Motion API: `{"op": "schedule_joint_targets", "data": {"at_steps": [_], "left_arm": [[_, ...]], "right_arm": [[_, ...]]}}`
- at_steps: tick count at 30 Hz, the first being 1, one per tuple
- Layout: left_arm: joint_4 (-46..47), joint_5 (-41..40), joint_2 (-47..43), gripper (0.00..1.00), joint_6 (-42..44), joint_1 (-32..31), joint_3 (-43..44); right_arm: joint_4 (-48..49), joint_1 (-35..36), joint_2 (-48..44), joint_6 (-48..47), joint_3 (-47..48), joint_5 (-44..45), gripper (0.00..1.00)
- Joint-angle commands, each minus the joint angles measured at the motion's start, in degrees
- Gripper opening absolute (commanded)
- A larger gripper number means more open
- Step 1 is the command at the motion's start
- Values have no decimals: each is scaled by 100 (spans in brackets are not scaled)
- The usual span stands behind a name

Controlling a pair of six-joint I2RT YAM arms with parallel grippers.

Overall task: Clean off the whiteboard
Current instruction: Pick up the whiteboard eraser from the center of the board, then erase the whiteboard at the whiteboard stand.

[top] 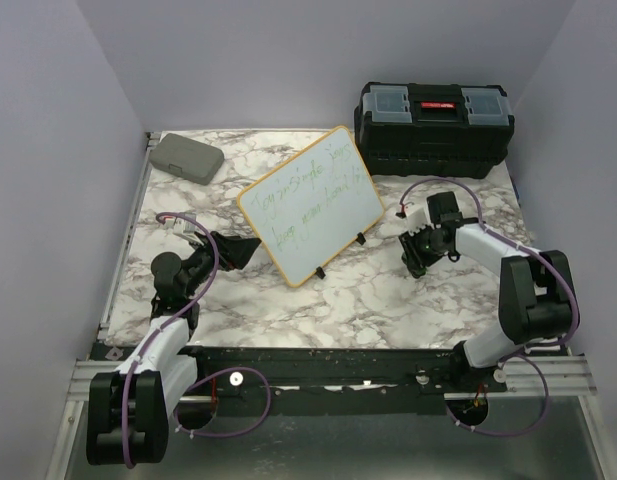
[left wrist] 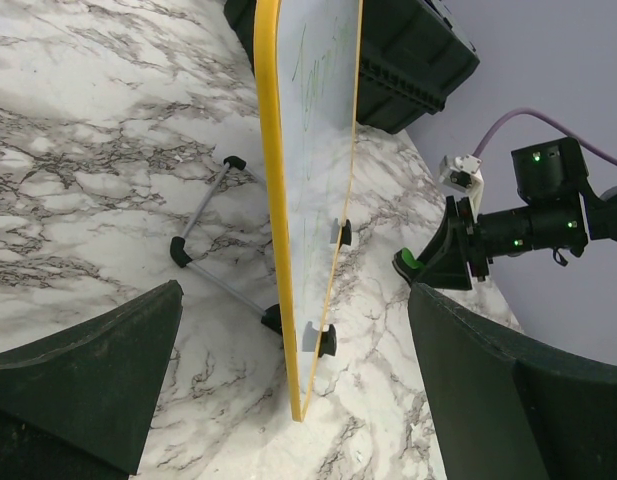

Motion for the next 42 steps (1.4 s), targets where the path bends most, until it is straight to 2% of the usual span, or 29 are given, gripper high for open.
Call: {"op": "schedule_joint_targets", "data": {"at_steps": [1,3,7,11,18,22,24,28,31,36,42], "left_arm": [[143,42,33,94,30,34,19],[161,49,55,94,19,29,19],[180,61,42,94,2,34,11],[172,51,28,94,4,33,2],[78,-78,-58,94,-8,31,19],[15,-202,-59,94,13,28,19],[-16,-259,-50,94,9,28,19],[72,-423,94,92,-66,28,18],[586,-383,422,87,-290,28,28],[1577,-261,1212,72,-581,-22,26],[3338,-70,2440,57,-1155,-95,-126]], "right_arm": [[22,-28,149,4,100,83,41],[31,-23,199,1,117,85,37],[0,-23,157,-28,153,29,12],[-83,-24,-241,-83,210,-274,1],[-287,-23,-1149,-329,598,-1826,1],[-6,39,-1173,-163,994,-2978,1],[384,201,-1108,94,1163,-3163,1],[1393,798,-941,681,1438,-2863,1],[1842,1269,-676,938,1765,-2464,1],[1845,1823,-3,1231,2638,-2029,1],[1930,2380,442,1431,3097,-1566,1]]}}
